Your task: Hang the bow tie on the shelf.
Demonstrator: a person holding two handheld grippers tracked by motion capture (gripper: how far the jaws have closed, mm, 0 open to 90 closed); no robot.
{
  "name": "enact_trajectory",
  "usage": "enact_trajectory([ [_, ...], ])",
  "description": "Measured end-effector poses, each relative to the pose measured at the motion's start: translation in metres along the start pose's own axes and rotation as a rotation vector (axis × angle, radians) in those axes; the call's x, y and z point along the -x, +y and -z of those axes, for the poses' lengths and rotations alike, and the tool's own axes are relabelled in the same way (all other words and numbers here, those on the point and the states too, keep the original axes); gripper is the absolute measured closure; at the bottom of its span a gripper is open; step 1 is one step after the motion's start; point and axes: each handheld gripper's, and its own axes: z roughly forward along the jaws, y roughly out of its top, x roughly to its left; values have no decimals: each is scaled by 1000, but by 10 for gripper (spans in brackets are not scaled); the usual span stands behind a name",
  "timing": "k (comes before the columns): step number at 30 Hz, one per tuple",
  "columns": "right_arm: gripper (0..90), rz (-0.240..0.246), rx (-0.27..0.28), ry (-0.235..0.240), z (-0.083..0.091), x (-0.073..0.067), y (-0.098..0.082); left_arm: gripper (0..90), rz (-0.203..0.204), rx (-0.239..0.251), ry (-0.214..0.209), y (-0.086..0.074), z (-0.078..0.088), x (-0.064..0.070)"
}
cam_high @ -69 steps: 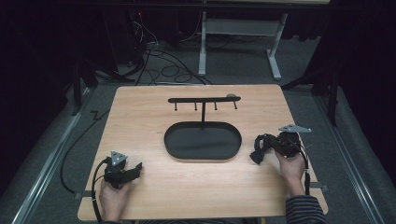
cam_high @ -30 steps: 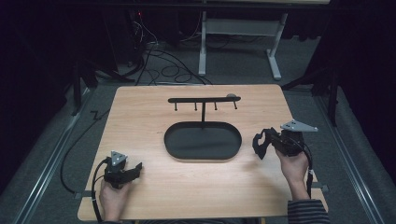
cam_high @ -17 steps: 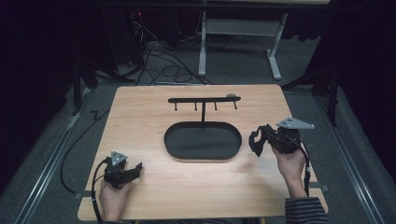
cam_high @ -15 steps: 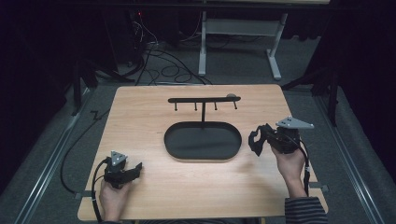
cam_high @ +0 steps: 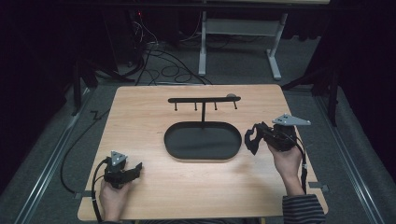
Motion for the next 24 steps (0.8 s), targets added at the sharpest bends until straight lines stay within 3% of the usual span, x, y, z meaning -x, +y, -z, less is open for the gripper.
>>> enact_trajectory([
  [24,893,16,23,15,-14,-9,26,291,-1,-1,-1,0,0,0],
])
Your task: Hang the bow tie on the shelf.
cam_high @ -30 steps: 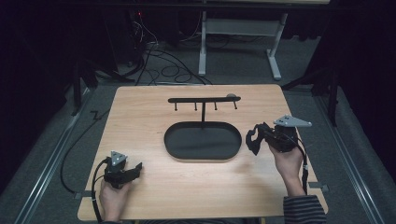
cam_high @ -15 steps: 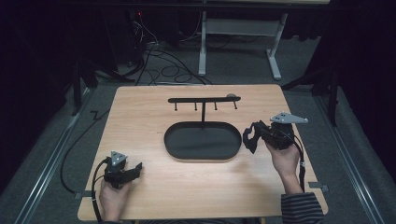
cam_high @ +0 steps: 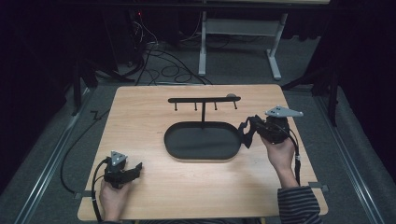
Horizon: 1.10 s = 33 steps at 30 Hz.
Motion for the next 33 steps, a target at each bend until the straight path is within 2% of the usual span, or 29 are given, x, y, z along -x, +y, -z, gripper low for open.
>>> enact_trajectory([
  [15,892,-19,12,4,-12,0,17,290,0,0,0,0,0,0],
  [33,892,-11,19,4,-22,-5,37,288,0,1,-2,0,0,0],
])
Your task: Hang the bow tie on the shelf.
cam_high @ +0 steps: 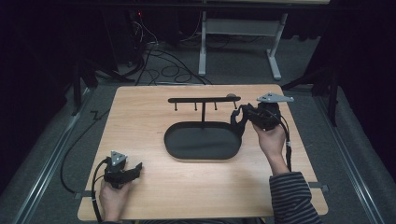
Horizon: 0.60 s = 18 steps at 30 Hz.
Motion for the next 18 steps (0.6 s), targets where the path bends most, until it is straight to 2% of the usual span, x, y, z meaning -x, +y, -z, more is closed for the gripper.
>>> enact_trajectory([
  [10,892,-8,2,-12,-8,-2,10,287,0,-2,-4,0,0,0],
  [18,892,-25,-9,-41,-16,1,13,286,1,-1,-5,0,0,-1],
])
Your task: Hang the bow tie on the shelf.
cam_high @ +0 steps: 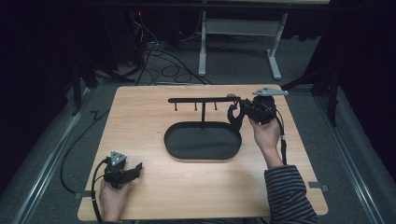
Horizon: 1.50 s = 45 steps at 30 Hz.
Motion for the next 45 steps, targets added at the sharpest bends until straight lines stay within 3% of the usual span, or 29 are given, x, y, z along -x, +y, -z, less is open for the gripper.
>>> enact_trajectory([
  [9,891,-33,-27,-21,-12,7,-3,286,1,0,-2,0,0,0],
  [20,888,-30,-51,-24,-22,7,-6,286,4,2,-2,0,0,0],
  [40,856,-19,-59,-16,-21,5,-7,285,5,2,-4,0,0,-1],
  [45,895,-16,-51,-16,-21,6,-7,284,5,2,-3,0,0,0],
])
